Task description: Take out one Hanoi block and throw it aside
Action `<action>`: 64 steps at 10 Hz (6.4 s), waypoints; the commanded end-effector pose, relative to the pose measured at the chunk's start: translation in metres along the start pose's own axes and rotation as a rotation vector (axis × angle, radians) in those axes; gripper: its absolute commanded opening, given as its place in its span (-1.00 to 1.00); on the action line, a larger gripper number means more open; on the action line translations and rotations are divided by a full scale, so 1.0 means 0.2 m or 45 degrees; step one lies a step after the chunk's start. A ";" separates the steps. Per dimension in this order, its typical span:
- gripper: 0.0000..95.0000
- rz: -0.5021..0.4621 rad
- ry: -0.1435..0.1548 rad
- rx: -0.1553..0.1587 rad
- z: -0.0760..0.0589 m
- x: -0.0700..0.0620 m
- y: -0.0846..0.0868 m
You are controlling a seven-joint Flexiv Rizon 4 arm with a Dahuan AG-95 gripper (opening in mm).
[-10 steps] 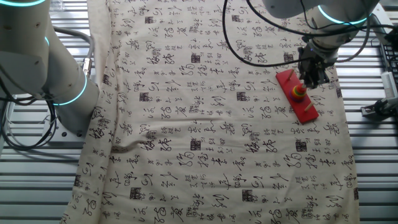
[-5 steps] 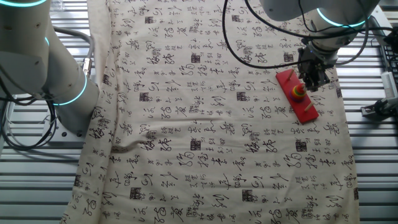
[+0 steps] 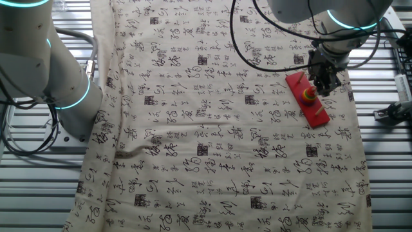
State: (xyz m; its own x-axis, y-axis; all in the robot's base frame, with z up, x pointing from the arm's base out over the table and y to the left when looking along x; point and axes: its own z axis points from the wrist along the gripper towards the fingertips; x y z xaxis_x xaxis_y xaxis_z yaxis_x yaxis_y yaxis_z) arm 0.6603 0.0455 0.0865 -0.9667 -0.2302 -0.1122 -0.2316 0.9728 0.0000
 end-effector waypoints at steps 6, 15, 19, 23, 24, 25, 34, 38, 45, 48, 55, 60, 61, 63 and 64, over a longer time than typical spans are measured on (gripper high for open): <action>-0.20 0.000 -0.003 0.001 0.03 0.00 0.00; -0.60 0.009 0.056 -0.006 0.04 0.00 0.00; -0.60 0.009 0.049 -0.004 0.05 0.00 0.00; -0.20 0.008 0.044 -0.003 0.05 0.00 0.00; -0.20 0.008 0.044 -0.003 0.05 0.00 0.00; -0.20 0.008 0.044 -0.003 0.05 0.00 0.00; -0.20 0.010 0.033 -0.001 0.08 0.01 0.00; -0.20 0.010 0.029 -0.001 0.08 0.01 0.00; -0.20 0.013 0.025 0.000 0.10 0.01 0.00; -0.60 0.014 0.022 0.002 0.10 0.01 0.00; -0.60 0.014 0.020 0.003 0.10 0.01 0.00; -0.20 0.012 0.016 0.003 0.10 0.01 0.00; -0.60 0.013 0.015 0.003 0.10 0.01 0.00; -0.60 0.014 0.015 0.003 0.11 0.01 0.00; -0.60 0.014 0.016 0.003 0.11 0.01 0.00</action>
State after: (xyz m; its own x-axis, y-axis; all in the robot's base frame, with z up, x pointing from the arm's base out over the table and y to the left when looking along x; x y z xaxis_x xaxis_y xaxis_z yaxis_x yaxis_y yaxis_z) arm 0.6605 0.0465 0.0658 -0.9704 -0.2195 -0.1005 -0.2206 0.9754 -0.0011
